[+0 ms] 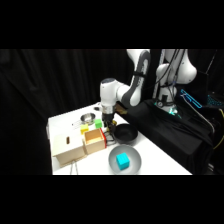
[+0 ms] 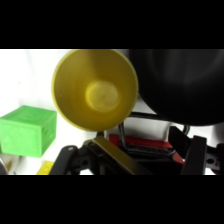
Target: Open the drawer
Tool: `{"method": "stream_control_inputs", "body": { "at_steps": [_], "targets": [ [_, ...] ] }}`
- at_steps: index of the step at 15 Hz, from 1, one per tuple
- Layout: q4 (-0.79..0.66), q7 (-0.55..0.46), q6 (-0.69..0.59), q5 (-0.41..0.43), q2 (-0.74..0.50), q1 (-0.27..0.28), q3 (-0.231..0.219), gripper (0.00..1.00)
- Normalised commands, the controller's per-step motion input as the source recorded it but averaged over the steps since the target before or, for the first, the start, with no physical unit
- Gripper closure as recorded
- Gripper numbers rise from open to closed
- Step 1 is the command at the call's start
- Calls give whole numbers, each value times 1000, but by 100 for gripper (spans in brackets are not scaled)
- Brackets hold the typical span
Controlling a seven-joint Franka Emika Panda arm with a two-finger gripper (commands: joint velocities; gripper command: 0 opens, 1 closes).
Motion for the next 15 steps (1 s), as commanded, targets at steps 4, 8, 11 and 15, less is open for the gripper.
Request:
{"method": "stream_control_inputs", "body": {
  "at_steps": [4, 8, 11, 15],
  "targets": [
    [88, -3, -768, -52, -576, 86, -12, 0],
    [222, 44, -738, -99, -428, 61, -13, 0],
    [311, 34, -582, -96, -188, 32, -12, 0],
    [286, -14, -432, -36, -53, 16, -21, 0]
  ]
}}
